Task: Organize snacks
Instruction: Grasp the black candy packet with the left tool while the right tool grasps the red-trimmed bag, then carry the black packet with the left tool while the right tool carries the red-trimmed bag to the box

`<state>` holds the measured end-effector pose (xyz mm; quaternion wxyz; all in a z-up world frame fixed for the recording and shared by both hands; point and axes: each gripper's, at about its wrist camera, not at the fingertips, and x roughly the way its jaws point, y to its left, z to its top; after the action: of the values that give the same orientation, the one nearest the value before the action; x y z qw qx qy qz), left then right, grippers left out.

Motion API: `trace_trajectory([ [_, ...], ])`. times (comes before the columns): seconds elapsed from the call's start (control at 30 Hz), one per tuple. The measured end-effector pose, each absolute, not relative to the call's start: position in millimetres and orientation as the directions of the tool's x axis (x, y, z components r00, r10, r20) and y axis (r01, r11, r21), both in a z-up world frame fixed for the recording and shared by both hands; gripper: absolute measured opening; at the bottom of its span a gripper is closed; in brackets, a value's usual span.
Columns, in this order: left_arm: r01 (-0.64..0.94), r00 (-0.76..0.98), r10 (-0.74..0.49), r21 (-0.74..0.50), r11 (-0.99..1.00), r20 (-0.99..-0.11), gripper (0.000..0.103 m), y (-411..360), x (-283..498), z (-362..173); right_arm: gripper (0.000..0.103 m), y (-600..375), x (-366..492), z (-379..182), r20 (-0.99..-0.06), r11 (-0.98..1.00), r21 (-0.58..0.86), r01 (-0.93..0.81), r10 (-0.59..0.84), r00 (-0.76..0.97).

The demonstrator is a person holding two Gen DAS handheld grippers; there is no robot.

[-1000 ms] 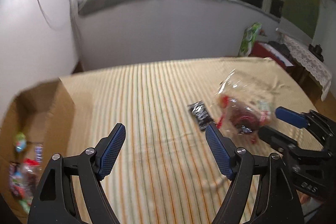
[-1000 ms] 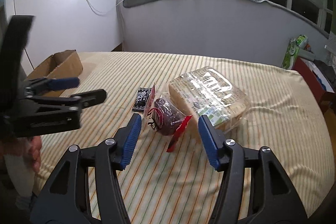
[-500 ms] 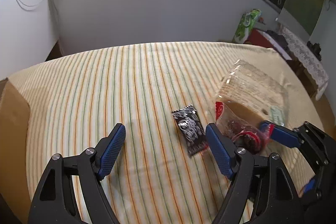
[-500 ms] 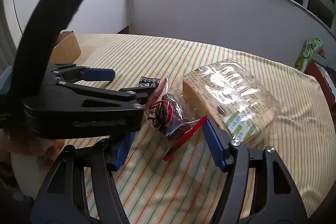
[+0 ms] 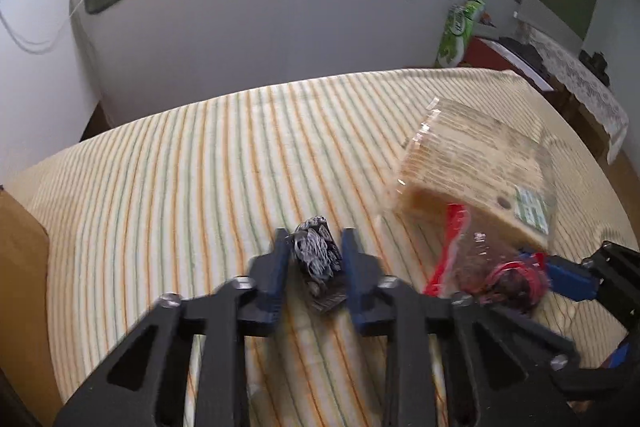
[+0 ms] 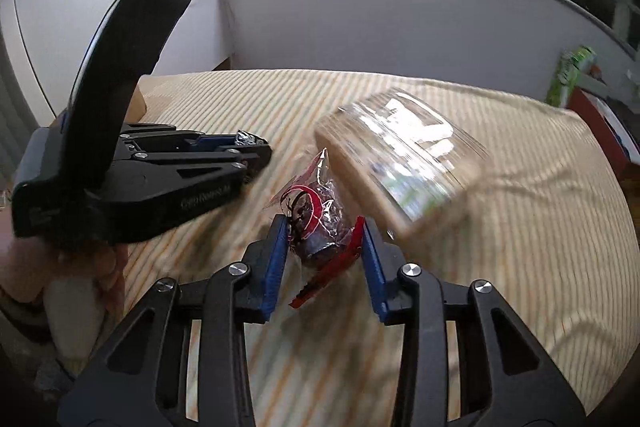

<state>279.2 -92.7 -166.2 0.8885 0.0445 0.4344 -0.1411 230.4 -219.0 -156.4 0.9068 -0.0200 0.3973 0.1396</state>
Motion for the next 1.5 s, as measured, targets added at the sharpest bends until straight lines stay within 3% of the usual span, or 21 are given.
trace_trajectory([
  [0.63, 0.295, 0.721, -0.224, -0.003, 0.956, -0.656, 0.016, -88.7, 197.0, -128.1, 0.037, -239.6, 183.7, -148.7, -0.668, 0.977, 0.136, -0.166, 0.214, 0.713],
  [0.83, 0.293, 0.760, -0.244, -0.018, 0.956, -0.602, 0.016, -81.8, 178.4, -99.4, 0.037, -224.0, 168.4, -96.1, -0.587, 0.978, 0.084, -0.190, 0.203, 0.784],
  [1.13, 0.267, 0.867, -0.249, -0.020, 0.963, -0.432, 0.016, -42.9, 131.5, -22.7, 0.037, -178.5, 130.9, -13.9, -0.453, 0.971, -0.015, -0.240, 0.207, 0.867],
  [1.5, 0.200, 0.907, -0.212, -0.070, 0.977, -0.365, 0.016, 21.5, 99.5, -6.9, 0.037, -106.4, 122.9, -15.5, -0.489, 0.943, -0.063, -0.327, 0.256, 0.834],
])
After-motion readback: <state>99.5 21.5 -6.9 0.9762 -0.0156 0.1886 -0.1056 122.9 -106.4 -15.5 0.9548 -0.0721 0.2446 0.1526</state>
